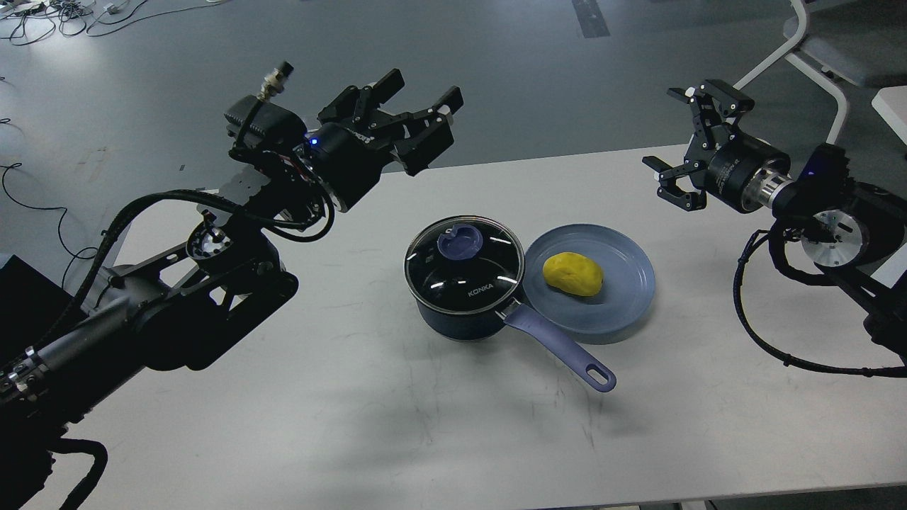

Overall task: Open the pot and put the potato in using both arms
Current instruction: 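Lower the left gripper onto the glass lid's knob and grasp it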

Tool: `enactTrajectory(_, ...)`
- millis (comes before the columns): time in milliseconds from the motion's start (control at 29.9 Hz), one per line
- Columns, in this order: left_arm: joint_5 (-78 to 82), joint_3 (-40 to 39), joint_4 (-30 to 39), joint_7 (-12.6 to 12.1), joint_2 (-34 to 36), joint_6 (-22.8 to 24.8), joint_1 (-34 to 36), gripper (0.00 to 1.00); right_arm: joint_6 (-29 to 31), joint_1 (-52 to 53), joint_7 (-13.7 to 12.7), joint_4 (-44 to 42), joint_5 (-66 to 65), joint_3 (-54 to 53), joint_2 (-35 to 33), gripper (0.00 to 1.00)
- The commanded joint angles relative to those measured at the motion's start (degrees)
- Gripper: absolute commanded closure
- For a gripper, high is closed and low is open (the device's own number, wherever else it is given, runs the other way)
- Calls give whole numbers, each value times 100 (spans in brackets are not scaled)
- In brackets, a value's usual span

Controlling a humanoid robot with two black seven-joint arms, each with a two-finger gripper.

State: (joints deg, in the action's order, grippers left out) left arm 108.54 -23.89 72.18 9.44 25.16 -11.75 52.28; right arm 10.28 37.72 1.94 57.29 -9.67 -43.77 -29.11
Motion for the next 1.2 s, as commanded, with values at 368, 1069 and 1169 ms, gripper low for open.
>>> enactTrajectory(368,1106,1096,-563,67,-652,-20,81,2,-9,7,-1,-262,0,27,-24,0)
enactTrajectory(1069,1134,1158,-1365,331,-925,-240,-403,2,-35,7,-1,-411,-9,88,-33,0)
enactTrajectory(1169,1134,1167,-1355,340,-934,-240,-394,2,-35,7,8,-490,-9,106,-24,0)
